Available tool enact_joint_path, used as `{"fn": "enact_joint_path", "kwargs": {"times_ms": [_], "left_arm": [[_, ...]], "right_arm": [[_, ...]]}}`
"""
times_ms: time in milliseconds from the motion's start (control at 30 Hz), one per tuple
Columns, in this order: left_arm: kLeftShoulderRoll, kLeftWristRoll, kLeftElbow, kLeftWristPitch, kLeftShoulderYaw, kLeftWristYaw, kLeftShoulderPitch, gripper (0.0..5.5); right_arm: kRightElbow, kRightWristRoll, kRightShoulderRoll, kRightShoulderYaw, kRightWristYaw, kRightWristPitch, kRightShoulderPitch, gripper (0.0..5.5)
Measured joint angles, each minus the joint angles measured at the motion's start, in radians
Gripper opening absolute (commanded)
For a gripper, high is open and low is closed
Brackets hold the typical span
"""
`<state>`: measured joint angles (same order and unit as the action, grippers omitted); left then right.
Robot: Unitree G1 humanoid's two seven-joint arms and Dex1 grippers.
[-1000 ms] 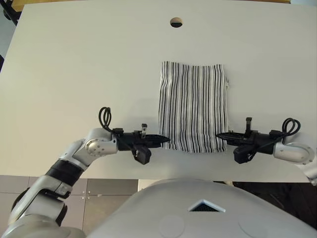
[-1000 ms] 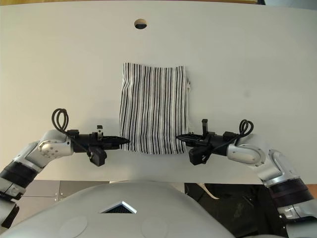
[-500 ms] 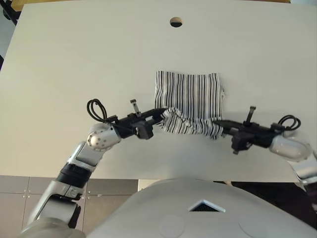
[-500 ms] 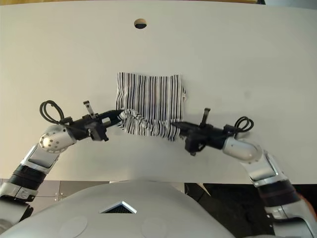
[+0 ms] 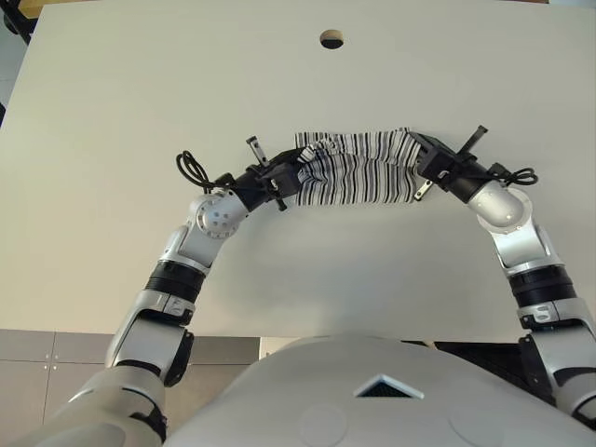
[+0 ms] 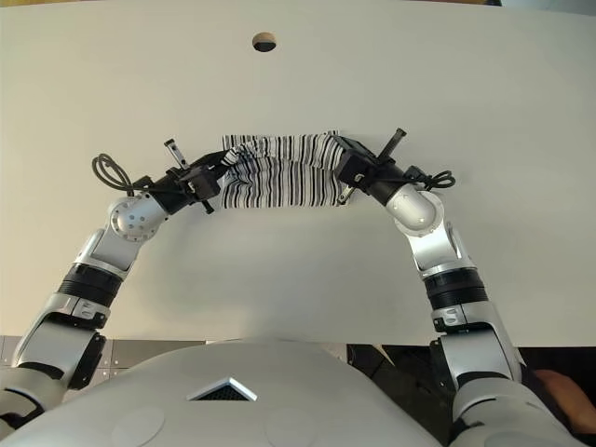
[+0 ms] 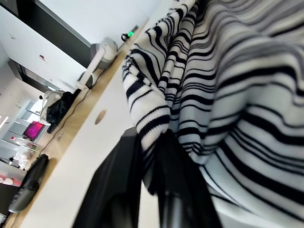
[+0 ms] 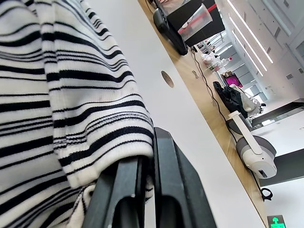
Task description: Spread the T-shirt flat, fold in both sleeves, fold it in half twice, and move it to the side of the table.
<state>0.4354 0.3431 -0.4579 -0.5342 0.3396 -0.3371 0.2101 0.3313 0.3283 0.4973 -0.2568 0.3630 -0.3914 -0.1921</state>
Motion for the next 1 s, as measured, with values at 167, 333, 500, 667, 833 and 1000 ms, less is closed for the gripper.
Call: {"fn": "enact_joint_path", "kwargs": {"times_ms": [167,333,500,667,833,1000], "left_arm": [[-0.028,-0.01,-0.076,-0.013,-0.012,0.011,0.05,1.66],[-0.059,-0.066,-0.162,0.018,-0.079,0.04,0.123,2.32],[-0.084,-0.099,-0.25,0.027,-0.109,0.047,0.167,3.19],[-0.083,-0.054,-0.398,0.028,-0.112,0.149,0.221,4.02],[-0.08,-0.115,-0.448,0.013,-0.206,0.246,0.232,4.59],[-0.151,-0.276,-0.359,-0.012,-0.332,0.276,0.229,4.59]], "right_arm": [[0.08,0.04,-0.019,-0.006,-0.051,-0.009,-0.038,1.44],[0.115,-0.003,-0.064,0.016,-0.058,0.002,-0.076,2.21],[0.196,-0.037,-0.11,0.028,-0.056,0.018,-0.156,2.7],[0.325,-0.042,-0.17,0.026,-0.093,0.014,-0.226,2.7],[0.036,-0.139,-0.204,0.001,0.014,-0.005,-0.127,2.7],[-0.021,-0.214,-0.239,-0.037,0.134,0.086,-0.111,2.7]]}}
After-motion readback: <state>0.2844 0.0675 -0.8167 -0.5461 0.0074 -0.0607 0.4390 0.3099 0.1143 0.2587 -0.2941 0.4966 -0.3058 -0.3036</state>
